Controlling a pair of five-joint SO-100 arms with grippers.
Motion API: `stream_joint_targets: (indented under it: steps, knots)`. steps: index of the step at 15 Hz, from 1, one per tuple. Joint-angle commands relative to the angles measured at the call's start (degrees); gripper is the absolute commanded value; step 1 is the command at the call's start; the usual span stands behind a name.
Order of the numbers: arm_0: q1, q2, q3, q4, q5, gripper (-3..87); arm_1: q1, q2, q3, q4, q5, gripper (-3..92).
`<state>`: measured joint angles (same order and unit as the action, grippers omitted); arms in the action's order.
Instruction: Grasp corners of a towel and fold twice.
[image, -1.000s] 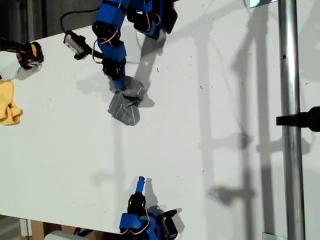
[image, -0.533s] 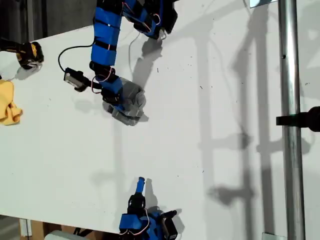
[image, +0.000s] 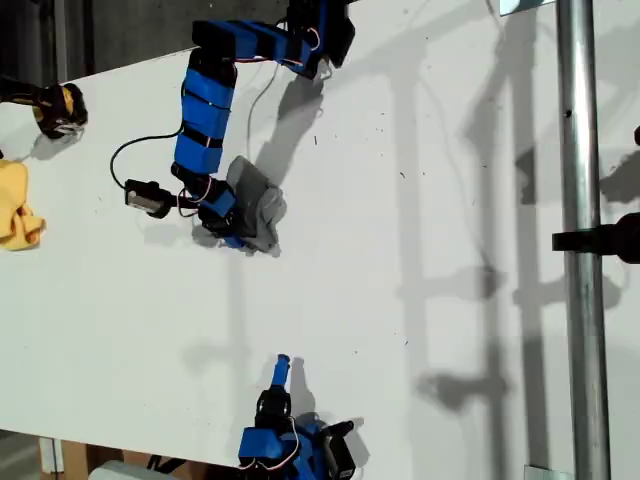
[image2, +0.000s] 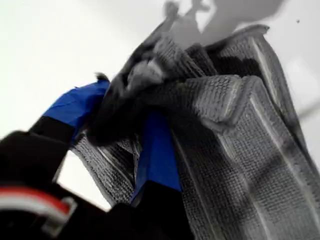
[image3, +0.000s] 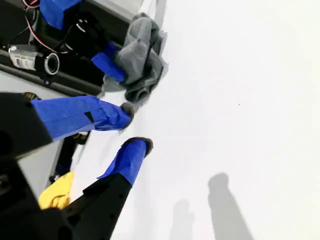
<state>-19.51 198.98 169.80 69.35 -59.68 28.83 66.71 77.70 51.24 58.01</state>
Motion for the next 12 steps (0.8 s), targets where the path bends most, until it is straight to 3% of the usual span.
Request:
stream_joint_targets:
  steps: [1, 3, 4, 7, 9, 10, 11, 12]
  knots:
    - [0.09, 0.35, -2.55, -0.09, -0.79, 9.5, 1.14, 1.67, -7.21, 1.49, -4.22, 28.9]
    - [0.35, 0.35, -2.55, 0.0, -0.88, 9.5, 1.41, 3.6, -7.21, 0.88, -5.71, 37.8]
    - [0.44, 0.35, -2.55, 0.18, -0.97, 9.5, 1.32, 4.04, -7.47, -0.18, -8.79, 53.3]
    - [0.44, 0.35, -2.64, 0.35, -1.23, 9.8, 2.02, 7.21, -5.89, 0.35, -8.7, 51.6]
    - [0.53, 0.35, -2.81, 0.35, -1.14, 9.0, 2.2, 13.8, -4.83, 2.11, -9.14, 37.3]
    - [0.53, 0.44, -3.25, 0.35, -0.7, 6.3, 2.37, 18.54, -4.57, 5.19, -8.7, 16.8]
    - [0.44, 0.44, -3.69, 0.26, -0.35, 2.7, 2.64, 23.73, -4.04, 9.49, -8.0, 6.2]
    - [0.44, 0.44, -3.96, -0.35, 0.62, 0.9, 2.81, 29.27, -2.46, 13.71, -7.65, 4.2]
